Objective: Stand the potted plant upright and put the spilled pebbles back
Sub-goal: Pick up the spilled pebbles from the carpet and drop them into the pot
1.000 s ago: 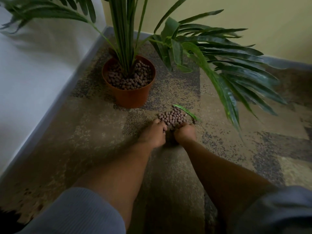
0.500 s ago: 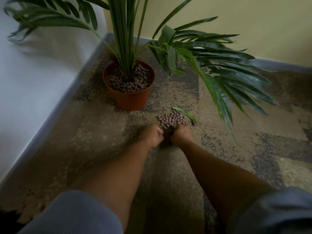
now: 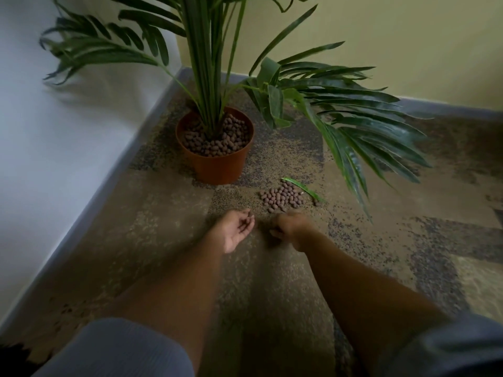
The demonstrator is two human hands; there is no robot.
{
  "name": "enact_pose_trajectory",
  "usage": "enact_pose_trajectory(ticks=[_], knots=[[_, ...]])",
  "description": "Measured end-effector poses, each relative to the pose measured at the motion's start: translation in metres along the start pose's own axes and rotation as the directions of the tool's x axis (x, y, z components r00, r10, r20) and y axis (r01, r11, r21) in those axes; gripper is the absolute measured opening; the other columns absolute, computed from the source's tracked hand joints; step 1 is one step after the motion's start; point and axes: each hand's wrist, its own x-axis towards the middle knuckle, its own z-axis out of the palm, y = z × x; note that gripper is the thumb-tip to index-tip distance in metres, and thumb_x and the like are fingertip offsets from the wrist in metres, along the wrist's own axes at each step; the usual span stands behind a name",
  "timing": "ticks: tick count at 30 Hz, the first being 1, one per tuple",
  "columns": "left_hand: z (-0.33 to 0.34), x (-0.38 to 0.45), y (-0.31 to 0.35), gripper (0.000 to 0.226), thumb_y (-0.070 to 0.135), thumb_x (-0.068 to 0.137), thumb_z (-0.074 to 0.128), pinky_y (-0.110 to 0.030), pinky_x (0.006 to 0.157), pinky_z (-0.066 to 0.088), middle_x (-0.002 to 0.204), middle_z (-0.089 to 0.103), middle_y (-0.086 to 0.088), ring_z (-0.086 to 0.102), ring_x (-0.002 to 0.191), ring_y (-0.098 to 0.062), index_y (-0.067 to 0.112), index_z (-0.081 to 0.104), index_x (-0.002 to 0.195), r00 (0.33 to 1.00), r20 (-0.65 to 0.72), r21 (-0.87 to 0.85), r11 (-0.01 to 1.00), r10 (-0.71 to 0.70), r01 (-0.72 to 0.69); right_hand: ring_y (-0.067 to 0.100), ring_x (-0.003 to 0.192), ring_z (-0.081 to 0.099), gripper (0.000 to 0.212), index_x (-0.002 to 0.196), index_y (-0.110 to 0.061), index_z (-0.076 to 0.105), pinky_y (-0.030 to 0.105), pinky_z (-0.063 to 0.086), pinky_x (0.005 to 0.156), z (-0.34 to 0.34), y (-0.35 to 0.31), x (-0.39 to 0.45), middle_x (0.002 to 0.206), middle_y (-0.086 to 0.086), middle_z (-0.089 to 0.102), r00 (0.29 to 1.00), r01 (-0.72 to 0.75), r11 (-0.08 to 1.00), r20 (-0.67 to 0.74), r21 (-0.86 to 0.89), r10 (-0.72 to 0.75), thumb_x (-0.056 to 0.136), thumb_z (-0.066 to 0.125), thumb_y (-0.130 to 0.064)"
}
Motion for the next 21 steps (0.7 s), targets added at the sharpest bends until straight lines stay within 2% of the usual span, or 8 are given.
enact_pose_trajectory(ticks=[1, 2, 5, 8, 11, 15, 19, 21], knots=[[-0.002, -0.003, 0.002, 0.026, 0.003, 0.097, 0.042, -0.028, 0.078, 0.055, 0.104, 0.061, -0.014, 0.059, 0.089, -0.019, 0.001, 0.059, 0.116, 1.000, 0.015, -0.079, 0.997, -0.010, 0.011, 0.019, 0.080, 0.061, 0.005, 0.089, -0.007, 0.057, 0.023, 0.057, 0.058, 0.002, -0.002, -0.004, 0.093, 0.010, 0.058, 0.996, -0.072, 0.969, 0.071, 0.238, 0.057, 0.087, 0.059, -0.003], [-0.004, -0.005, 0.004, 0.025, 0.005, 0.095, 0.042, -0.029, 0.079, 0.054, 0.101, 0.061, -0.014, 0.059, 0.089, -0.021, 0.001, 0.059, 0.113, 1.000, 0.023, -0.139, 0.990, -0.006, 0.010, 0.018, 0.080, 0.057, 0.007, 0.089, -0.006, 0.055, 0.021, 0.055, 0.054, 0.004, -0.002, -0.006, 0.094, 0.010, 0.054, 0.987, -0.129, 0.909, 0.136, 0.397, 0.081, 0.087, 0.054, 0.001], [-0.004, -0.009, 0.010, 0.019, 0.014, 0.092, 0.047, -0.029, 0.078, 0.052, 0.095, 0.061, -0.011, 0.058, 0.087, -0.020, 0.005, 0.059, 0.104, 1.000, 0.013, -0.245, 0.969, 0.017, -0.013, 0.019, 0.080, 0.050, 0.013, 0.089, -0.009, 0.046, 0.021, 0.054, 0.052, 0.012, -0.004, -0.012, 0.093, 0.011, 0.046, 0.955, -0.224, 0.742, 0.295, 0.632, 0.037, 0.084, 0.041, 0.003], [-0.001, -0.010, 0.019, 0.013, 0.022, 0.092, 0.055, -0.024, 0.067, 0.046, 0.082, 0.056, -0.004, 0.052, 0.076, -0.015, 0.010, 0.057, 0.089, 0.998, -0.047, -0.288, 0.956, 0.037, -0.049, 0.024, 0.081, 0.055, 0.010, 0.086, -0.007, 0.045, 0.025, 0.057, 0.060, 0.022, -0.013, -0.018, 0.087, 0.012, 0.050, 0.940, -0.222, 0.702, 0.339, 0.677, -0.030, 0.084, 0.037, -0.003], [0.002, -0.013, 0.032, 0.017, 0.023, 0.092, 0.056, -0.021, 0.060, 0.040, 0.071, 0.051, 0.000, 0.047, 0.064, -0.012, 0.015, 0.052, 0.077, 0.996, -0.064, -0.355, 0.931, 0.060, -0.079, 0.026, 0.090, 0.058, 0.015, 0.082, -0.006, 0.049, 0.032, 0.057, 0.075, 0.034, -0.029, -0.024, 0.084, 0.013, 0.054, 0.957, -0.181, 0.714, 0.288, 0.676, -0.029, 0.093, 0.040, -0.012], [0.011, -0.021, 0.058, 0.019, 0.022, 0.095, 0.053, -0.019, 0.059, 0.043, 0.073, 0.053, -0.001, 0.051, 0.065, -0.011, 0.014, 0.052, 0.078, 0.989, -0.115, -0.456, 0.880, 0.092, -0.135, 0.017, 0.068, 0.048, 0.027, 0.069, -0.012, 0.042, 0.040, 0.052, 0.098, 0.053, -0.061, -0.032, 0.060, 0.006, 0.042, 0.980, -0.114, 0.660, 0.193, 0.743, -0.049, 0.095, 0.037, -0.009], [0.030, -0.037, 0.101, 0.024, 0.012, 0.097, 0.041, -0.017, 0.057, 0.045, 0.068, 0.048, -0.002, 0.049, 0.059, -0.010, 0.010, 0.049, 0.075, 0.968, -0.181, -0.487, 0.839, 0.175, -0.243, 0.025, 0.081, 0.051, 0.026, 0.063, -0.013, 0.040, 0.044, 0.047, 0.105, 0.075, -0.103, -0.051, 0.066, 0.010, 0.041, 0.957, -0.037, 0.594, 0.201, 0.804, -0.211, 0.087, 0.034, -0.004], [0.039, -0.047, 0.124, 0.026, 0.010, 0.097, 0.036, -0.018, 0.059, 0.047, 0.068, 0.046, -0.004, 0.047, 0.058, -0.011, 0.009, 0.049, 0.074, 0.953, -0.185, -0.488, 0.820, 0.238, -0.300, 0.027, 0.084, 0.057, 0.024, 0.073, -0.004, 0.054, 0.044, 0.047, 0.104, 0.083, -0.124, -0.060, 0.077, 0.016, 0.051, 0.923, -0.004, 0.555, 0.216, 0.832, -0.318, 0.086, 0.033, -0.003]])
